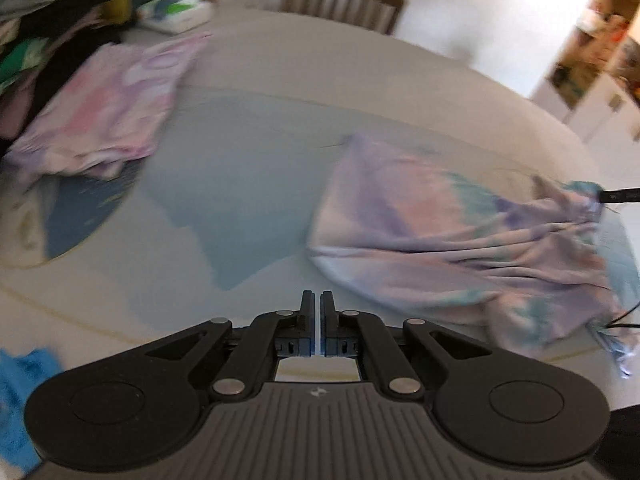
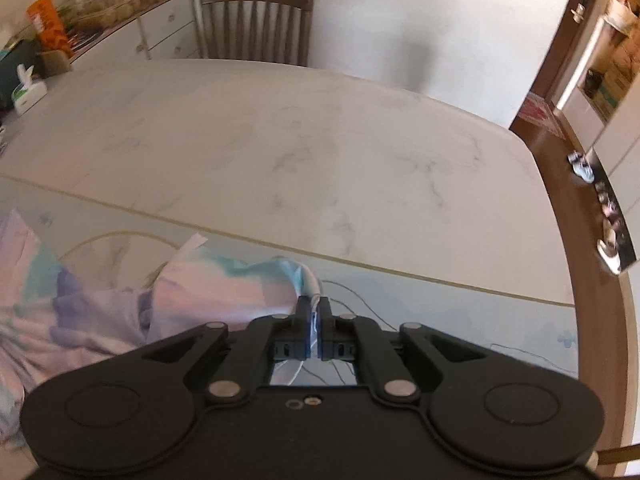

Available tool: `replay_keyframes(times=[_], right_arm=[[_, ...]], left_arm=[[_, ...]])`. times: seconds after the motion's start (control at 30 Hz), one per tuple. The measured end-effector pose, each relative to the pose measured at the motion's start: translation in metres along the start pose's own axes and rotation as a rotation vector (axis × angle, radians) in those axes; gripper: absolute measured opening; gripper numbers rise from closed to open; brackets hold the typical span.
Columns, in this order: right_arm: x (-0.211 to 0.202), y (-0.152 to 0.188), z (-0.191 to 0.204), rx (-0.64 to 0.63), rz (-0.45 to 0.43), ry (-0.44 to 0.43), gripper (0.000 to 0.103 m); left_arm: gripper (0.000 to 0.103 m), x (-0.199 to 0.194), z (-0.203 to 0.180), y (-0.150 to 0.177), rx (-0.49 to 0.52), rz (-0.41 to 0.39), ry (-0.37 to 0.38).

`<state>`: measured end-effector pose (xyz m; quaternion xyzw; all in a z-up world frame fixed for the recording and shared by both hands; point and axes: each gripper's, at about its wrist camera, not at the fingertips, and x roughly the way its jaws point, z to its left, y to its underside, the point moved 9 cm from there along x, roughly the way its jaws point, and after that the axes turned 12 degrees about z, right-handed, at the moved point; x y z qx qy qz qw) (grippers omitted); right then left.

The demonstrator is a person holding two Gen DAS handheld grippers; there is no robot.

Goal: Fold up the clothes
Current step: 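Grasp the garment with the left tool while the right tool shakes it out, then pull the garment hem with the right tool to spread it flat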

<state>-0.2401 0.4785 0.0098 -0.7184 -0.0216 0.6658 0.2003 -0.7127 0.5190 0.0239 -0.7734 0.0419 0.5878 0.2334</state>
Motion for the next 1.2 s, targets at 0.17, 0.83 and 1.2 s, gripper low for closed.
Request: replay_keyframes(times=[0.17, 0.83, 1.2], right_arm=[[-0.013, 0.027, 0.008, -0.044, 0.034, -0.047, 0.103], [-0.041, 0.169, 0.067, -0.127, 0.18, -0.158, 0.103], [-0.026, 0.185, 0.066, -0.12, 0.195, -0.085, 0.103]], left_arm=[[0.004, 0.011, -0.042, -0.006, 0.1, 0.011, 0.073], [0.058, 0.096, -0.15, -0.093, 0.682, 0.031, 0.039], [0.059, 0.101, -0.117, -0.076, 0.679, 0.092, 0.013]])
